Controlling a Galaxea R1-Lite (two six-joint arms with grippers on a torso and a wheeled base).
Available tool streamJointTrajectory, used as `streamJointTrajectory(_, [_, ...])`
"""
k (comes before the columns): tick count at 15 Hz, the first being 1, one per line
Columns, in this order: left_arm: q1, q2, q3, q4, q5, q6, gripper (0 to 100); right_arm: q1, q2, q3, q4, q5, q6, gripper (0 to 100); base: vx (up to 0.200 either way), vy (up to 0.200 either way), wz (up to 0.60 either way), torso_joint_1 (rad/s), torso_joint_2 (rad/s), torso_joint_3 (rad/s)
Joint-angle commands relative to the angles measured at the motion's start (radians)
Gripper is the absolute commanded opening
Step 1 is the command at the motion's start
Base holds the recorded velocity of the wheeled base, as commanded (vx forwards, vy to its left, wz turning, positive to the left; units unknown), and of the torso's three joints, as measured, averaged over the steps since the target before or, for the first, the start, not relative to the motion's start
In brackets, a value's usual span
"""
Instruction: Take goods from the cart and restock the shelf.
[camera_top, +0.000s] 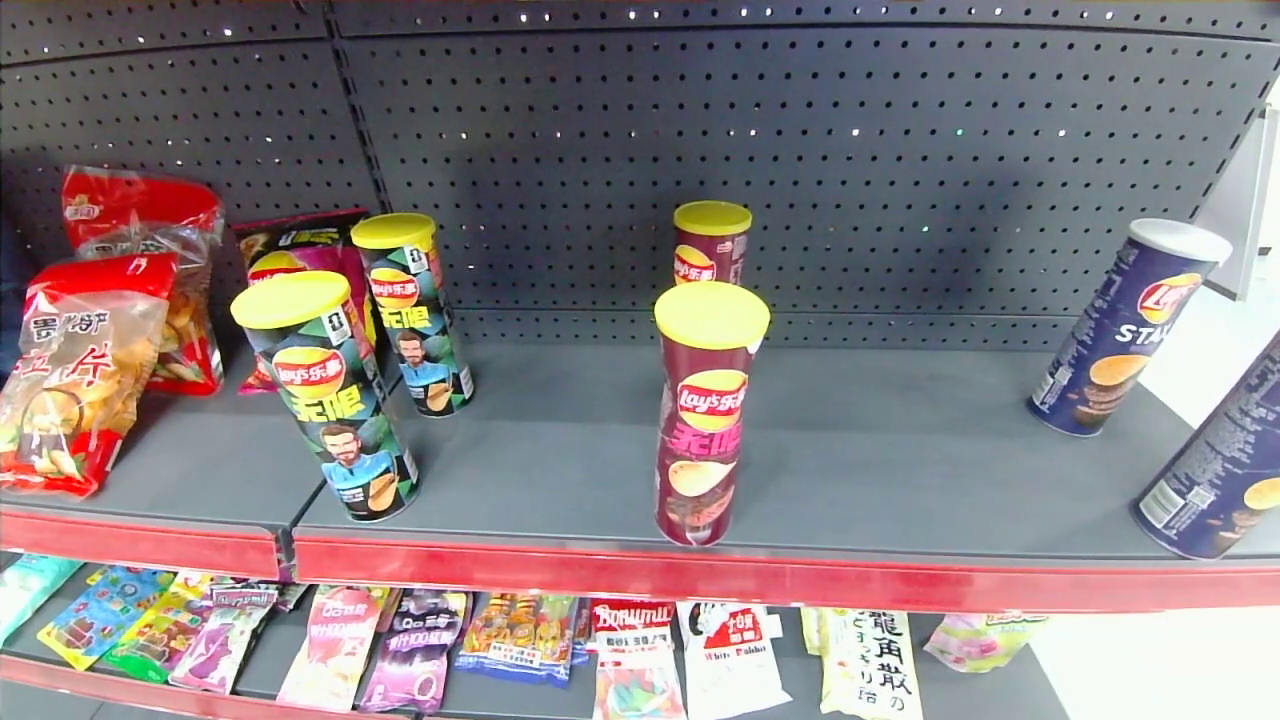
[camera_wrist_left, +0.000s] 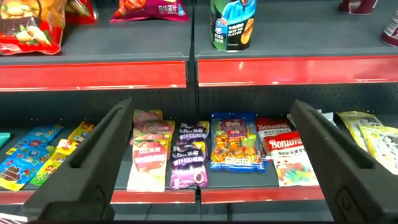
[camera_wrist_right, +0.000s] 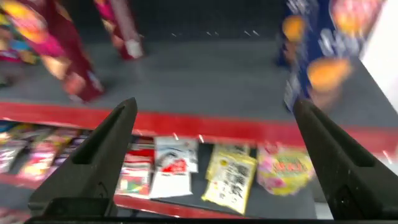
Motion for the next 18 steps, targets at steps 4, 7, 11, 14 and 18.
streamJointTrajectory(4, [0.000,0.001,0.000,0.000,0.000,0.000,100,0.461,0.624,-0.225,0.043,-0.035,-0.048,100,0.000,0.000,0.00,0.000,0.00,0.000])
streamJointTrajectory(7, [0.000,0.001,0.000,0.000,0.000,0.000,100,0.610,0.784,-0.254,0.008,-0.041,-0.036,100,0.000,0.000,0.00,0.000,0.00,0.000])
streamJointTrajectory(11, [0.000,0.001,0.000,0.000,0.000,0.000,100,0.650,1.006,-0.271,-0.153,-0.061,-0.044,100,0.000,0.000,0.00,0.000,0.00,0.000])
streamJointTrajectory(14, [0.000,0.001,0.000,0.000,0.000,0.000,100,0.649,1.126,-0.294,-0.170,-0.124,-0.041,100,0.000,0.000,0.00,0.000,0.00,0.000])
streamJointTrajectory(18, [0.000,0.001,0.000,0.000,0.000,0.000,100,0.619,1.212,-0.357,-0.172,-0.191,-0.042,100,0.000,0.000,0.00,0.000,0.00,0.000])
